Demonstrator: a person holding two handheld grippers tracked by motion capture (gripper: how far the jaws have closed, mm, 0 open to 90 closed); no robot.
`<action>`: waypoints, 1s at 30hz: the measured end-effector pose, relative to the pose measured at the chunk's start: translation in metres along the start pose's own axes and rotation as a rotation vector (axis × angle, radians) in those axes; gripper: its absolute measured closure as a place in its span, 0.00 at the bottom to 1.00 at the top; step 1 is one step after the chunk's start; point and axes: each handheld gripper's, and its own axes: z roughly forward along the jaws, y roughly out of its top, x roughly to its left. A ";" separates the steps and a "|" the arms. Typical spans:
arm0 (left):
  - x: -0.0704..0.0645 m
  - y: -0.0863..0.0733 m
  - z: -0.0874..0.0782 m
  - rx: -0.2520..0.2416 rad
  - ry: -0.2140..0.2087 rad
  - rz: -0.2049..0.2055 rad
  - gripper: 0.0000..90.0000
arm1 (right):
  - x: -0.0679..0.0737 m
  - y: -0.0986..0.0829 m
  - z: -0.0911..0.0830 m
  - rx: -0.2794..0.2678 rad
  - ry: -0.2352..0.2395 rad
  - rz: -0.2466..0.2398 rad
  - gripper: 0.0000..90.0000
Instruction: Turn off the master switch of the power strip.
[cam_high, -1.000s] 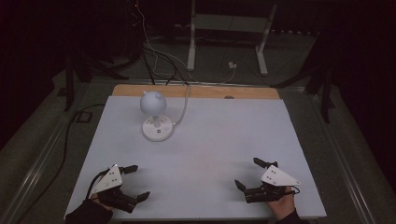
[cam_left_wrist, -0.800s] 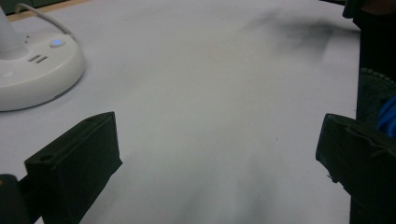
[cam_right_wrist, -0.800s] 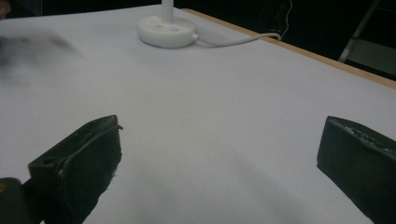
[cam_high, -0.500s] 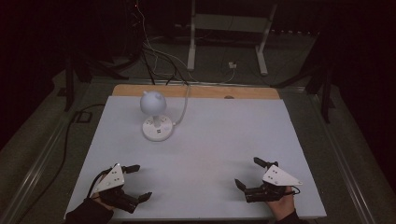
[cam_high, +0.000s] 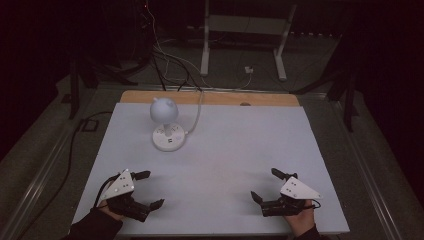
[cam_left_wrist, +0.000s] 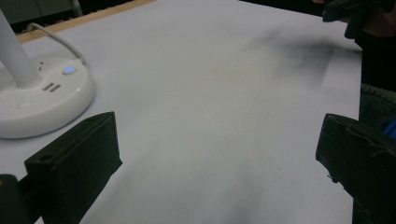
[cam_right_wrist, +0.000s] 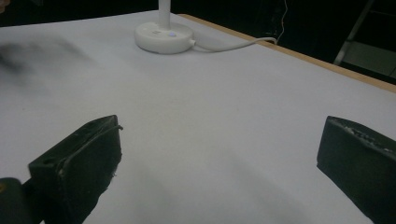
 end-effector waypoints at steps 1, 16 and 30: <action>0.000 0.000 0.000 0.000 0.000 0.000 0.00 | 0.000 0.000 0.000 0.000 0.001 0.000 0.00; 0.008 0.020 0.009 -0.015 0.016 -0.025 0.00 | 0.001 0.001 -0.001 -0.008 0.002 0.005 0.00; 0.022 0.036 0.023 -0.029 0.062 -0.051 0.00 | 0.001 0.001 -0.001 -0.008 0.006 0.007 0.00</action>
